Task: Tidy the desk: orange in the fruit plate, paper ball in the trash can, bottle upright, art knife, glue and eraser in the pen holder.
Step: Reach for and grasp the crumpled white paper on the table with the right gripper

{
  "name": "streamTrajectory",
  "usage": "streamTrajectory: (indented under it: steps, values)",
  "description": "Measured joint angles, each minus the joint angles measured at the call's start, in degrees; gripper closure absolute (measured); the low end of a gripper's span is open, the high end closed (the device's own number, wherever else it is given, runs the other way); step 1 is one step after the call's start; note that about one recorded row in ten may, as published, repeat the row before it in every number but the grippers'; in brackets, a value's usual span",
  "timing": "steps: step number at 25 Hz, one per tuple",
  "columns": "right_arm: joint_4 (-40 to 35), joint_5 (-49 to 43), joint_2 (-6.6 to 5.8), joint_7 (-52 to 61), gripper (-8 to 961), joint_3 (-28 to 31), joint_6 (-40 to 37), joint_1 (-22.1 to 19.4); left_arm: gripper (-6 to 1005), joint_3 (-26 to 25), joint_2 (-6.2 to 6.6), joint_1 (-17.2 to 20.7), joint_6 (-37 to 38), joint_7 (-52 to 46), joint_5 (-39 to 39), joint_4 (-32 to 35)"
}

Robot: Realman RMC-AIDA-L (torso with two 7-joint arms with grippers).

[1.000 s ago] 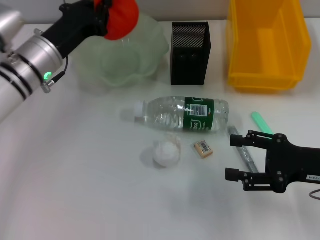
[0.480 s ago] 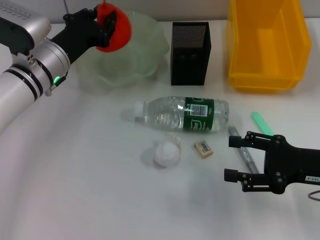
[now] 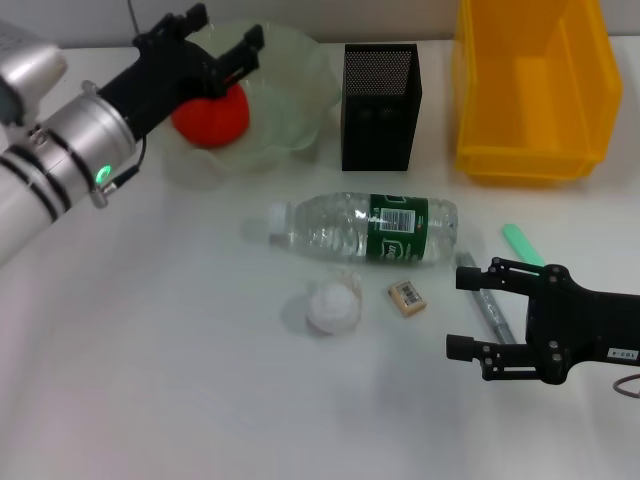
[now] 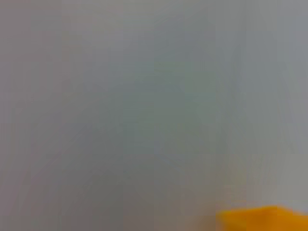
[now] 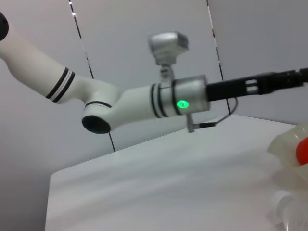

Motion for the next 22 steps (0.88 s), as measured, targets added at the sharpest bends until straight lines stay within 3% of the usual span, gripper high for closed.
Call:
streamTrajectory:
  steps: [4,5,6,8,10,11,17,18,19,22]
  values:
    - [-0.1,0.0,0.00,-0.3,124,0.0,0.1,0.1,281,4.2,0.18,2.8,6.4,-5.2,1.5,3.3]
    - [-0.2,0.0,-0.01,-0.3,124,0.0,0.1,0.1,269,12.9,0.50,8.1,15.1,-13.4,3.1,11.1]
    - [-0.2,0.0,-0.01,-0.3,124,0.0,0.1,0.1,258,12.9,0.50,8.1,15.1,-13.4,3.1,11.1]
    - [-0.3,0.0,-0.08,-0.3,124,0.1,0.3,0.2,234,20.6,1.44,12.5,20.5,-19.5,5.4,18.5]
    - [-0.4,-0.2,-0.26,0.0,124,0.1,0.7,0.6,211,20.6,1.44,12.5,20.5,-19.5,5.4,18.5]
    - [-0.4,-0.2,-0.26,0.0,124,0.1,0.7,0.6,199,24.1,2.78,15.4,24.8,-23.1,9.0,22.8]
    - [-2.6,-1.0,-0.50,2.9,123,-0.8,1.5,2.8,201,24.3,4.56,17.0,28.6,-24.9,14.2,23.5]
    - [-2.6,-1.0,-0.50,2.9,123,-0.8,1.5,2.8,202,24.0,6.86,18.3,29.3,-25.4,21.3,23.2]
    - [-3.6,-1.4,-0.52,4.3,123,-1.2,1.5,3.5,202,24.0,7.66,19.2,29.7,-25.5,22.4,23.2]
    - [-7.5,-3.1,-0.53,10.7,123,-3.2,0.7,5.9,203,23.4,8.21,20.5,31.4,-25.5,22.8,23.6]
